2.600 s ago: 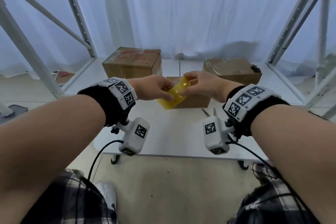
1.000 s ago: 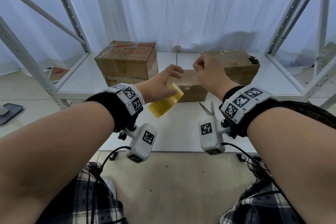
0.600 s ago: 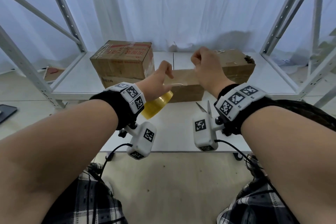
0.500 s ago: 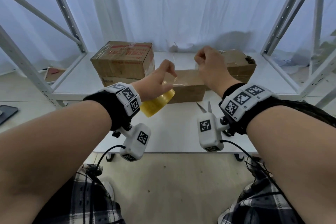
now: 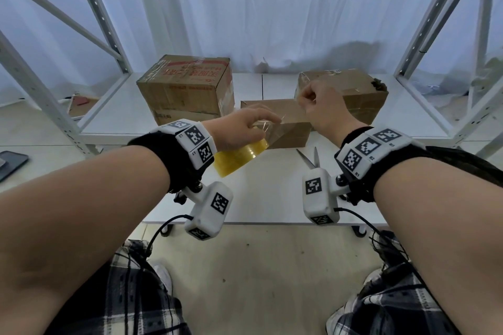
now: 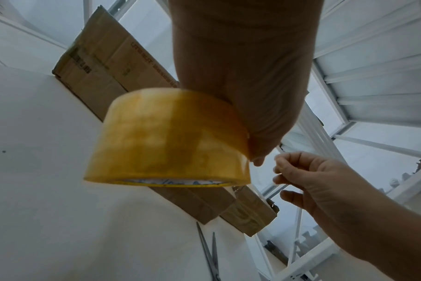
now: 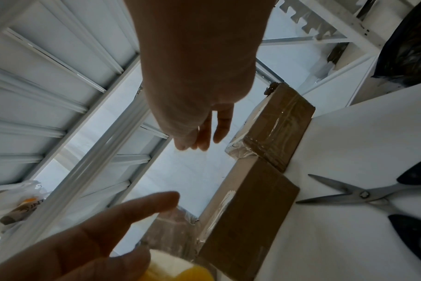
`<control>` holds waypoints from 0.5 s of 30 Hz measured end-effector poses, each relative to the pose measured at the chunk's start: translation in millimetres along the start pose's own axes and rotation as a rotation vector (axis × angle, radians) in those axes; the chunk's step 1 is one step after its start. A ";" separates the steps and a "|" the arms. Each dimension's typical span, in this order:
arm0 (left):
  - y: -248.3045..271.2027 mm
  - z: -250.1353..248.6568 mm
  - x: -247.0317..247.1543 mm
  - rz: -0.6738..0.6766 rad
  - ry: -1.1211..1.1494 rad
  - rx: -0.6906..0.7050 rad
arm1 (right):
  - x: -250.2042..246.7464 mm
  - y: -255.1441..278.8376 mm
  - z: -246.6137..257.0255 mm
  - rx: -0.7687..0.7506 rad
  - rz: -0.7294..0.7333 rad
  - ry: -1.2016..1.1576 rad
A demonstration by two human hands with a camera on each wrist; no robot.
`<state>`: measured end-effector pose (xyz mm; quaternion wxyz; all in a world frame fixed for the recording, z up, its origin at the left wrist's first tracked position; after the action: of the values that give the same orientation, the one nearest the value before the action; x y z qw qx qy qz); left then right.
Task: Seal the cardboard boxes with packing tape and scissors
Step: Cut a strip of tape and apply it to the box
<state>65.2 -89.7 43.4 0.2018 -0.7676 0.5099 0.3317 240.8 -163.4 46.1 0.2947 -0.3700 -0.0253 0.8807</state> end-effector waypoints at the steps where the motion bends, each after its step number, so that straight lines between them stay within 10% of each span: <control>1: -1.0 0.9 2.1 0.026 -0.032 -0.024 | 1.6 2.6 -2.0 0.005 0.046 0.005; 15: -14.7 -0.3 30.6 0.184 -0.033 -0.104 | -9.4 12.5 -22.5 0.092 0.076 0.012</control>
<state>86.7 -103.9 21.3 0.1388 -0.7213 0.5570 0.3874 254.8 -182.6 32.6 0.2778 -0.3619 0.0309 0.8893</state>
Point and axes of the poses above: each hand's wrist, its own y-axis away from the middle knuckle, its own x-axis out of the palm, z = x × y, the point moved 2 cm from there along -y, towards the middle knuckle, and after that the axes turned 2 degrees about x, right-handed, at the moved point
